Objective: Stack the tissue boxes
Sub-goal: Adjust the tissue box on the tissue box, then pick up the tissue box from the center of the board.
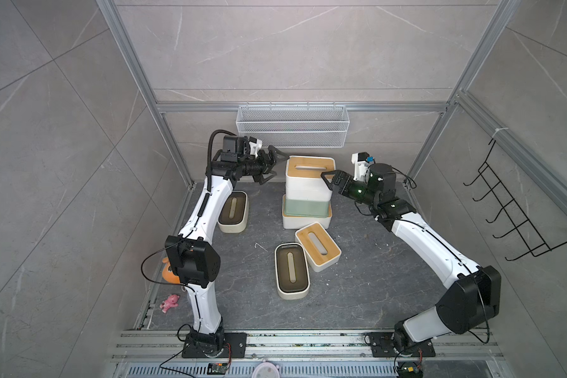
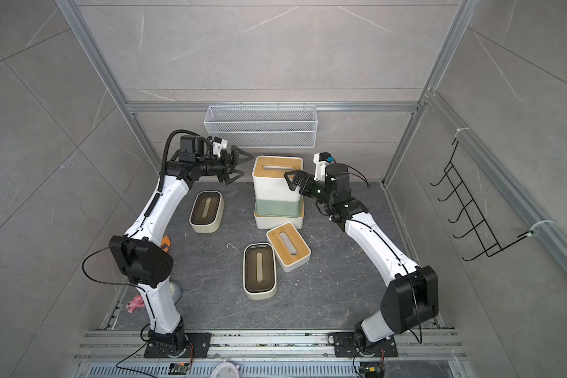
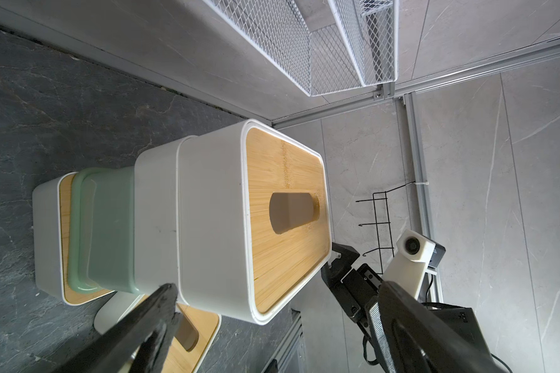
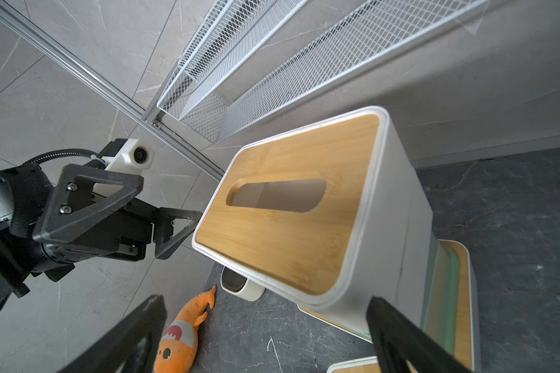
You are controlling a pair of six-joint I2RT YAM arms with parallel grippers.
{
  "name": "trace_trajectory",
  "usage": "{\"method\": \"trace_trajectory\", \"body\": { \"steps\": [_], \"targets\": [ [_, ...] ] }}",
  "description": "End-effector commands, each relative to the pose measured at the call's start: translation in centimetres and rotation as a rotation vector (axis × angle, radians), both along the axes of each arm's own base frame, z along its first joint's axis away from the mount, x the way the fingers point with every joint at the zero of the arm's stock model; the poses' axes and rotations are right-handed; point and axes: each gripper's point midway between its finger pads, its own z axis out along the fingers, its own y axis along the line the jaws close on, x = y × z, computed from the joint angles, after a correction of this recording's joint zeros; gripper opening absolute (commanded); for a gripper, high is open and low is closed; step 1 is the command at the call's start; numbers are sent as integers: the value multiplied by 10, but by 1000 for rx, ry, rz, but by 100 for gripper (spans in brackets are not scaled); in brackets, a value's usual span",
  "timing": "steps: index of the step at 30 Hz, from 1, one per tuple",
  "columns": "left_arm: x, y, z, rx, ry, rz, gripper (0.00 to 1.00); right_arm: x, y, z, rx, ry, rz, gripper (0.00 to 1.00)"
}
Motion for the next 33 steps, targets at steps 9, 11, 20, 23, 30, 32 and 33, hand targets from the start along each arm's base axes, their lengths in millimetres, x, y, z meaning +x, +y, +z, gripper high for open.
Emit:
{"method": "trace_trajectory", "body": {
  "steps": [9,11,20,23,30,32,33],
  "targets": [
    [-84,34,30,108,-216,124,99,-64,-41,-14,-185,15,-48,100],
    [-103,38,21,139,-227,130,99,-78,-51,-32,-239,42,-65,100],
    [-160,58,-53,208,-158,142,99,-107,-77,-130,-429,135,-82,100],
    [-170,64,-79,238,-122,150,99,-106,-73,-157,-446,163,-66,99],
    [-184,71,-113,253,-77,160,100,-101,-48,-202,-506,186,-30,97],
    [-186,69,-119,248,-61,151,99,-97,-41,-212,-517,202,-20,95],
    [-186,68,-122,246,-52,144,99,-95,-38,-217,-522,210,-15,94]
  ]
}}
